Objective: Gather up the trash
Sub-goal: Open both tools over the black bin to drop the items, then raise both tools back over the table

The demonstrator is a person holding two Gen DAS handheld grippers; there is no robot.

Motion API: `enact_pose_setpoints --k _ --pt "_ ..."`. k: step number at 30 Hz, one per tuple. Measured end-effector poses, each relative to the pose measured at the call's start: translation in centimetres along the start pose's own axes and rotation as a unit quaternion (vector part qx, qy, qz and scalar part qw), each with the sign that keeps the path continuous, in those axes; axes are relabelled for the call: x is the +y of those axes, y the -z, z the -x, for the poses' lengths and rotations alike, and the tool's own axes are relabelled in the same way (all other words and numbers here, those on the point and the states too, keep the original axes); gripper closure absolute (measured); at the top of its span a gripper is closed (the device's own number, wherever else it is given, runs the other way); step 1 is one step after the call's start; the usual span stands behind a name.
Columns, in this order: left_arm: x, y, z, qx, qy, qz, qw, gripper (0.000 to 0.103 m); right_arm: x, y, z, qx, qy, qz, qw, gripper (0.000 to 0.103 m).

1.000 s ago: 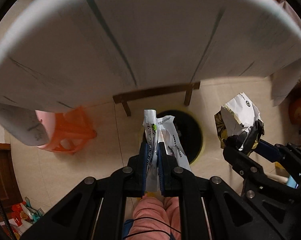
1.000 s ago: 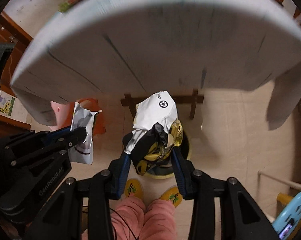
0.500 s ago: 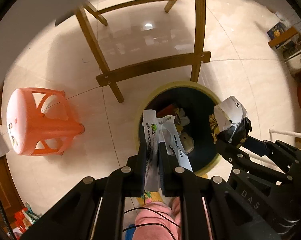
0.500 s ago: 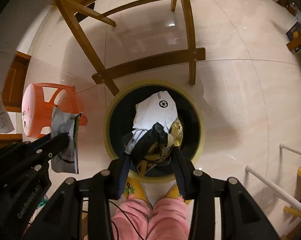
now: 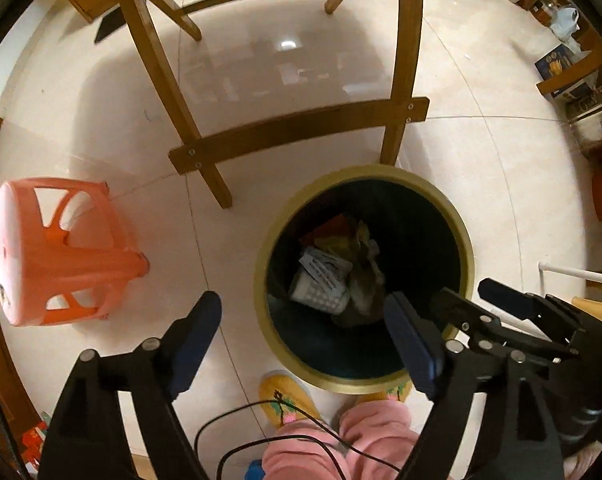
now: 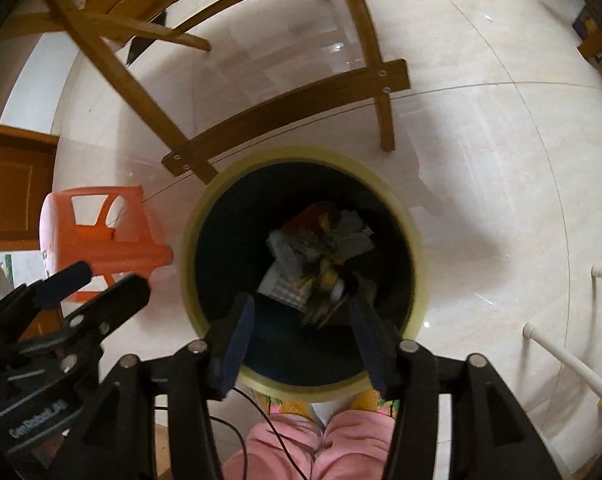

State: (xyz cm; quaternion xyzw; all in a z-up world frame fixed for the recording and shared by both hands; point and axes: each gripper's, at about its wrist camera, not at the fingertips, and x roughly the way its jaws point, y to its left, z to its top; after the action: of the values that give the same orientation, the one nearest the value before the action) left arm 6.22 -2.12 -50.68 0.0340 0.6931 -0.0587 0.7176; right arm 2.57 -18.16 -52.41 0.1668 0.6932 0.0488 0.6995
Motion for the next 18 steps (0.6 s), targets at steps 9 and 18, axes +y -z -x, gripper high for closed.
enact_pose_setpoints --k 9,18 --pt "-0.5 0.6 -0.1 -0.006 -0.016 -0.013 0.9998 0.001 -1.4 0.1 0.1 -0.014 0.011 -0.014 1.0 0.044" --pt "-0.9 1.2 1.5 -0.02 -0.03 -0.023 0.9991 0.001 -1.1 0.3 1.4 -0.034 0.014 -0.012 0.999 0.044"
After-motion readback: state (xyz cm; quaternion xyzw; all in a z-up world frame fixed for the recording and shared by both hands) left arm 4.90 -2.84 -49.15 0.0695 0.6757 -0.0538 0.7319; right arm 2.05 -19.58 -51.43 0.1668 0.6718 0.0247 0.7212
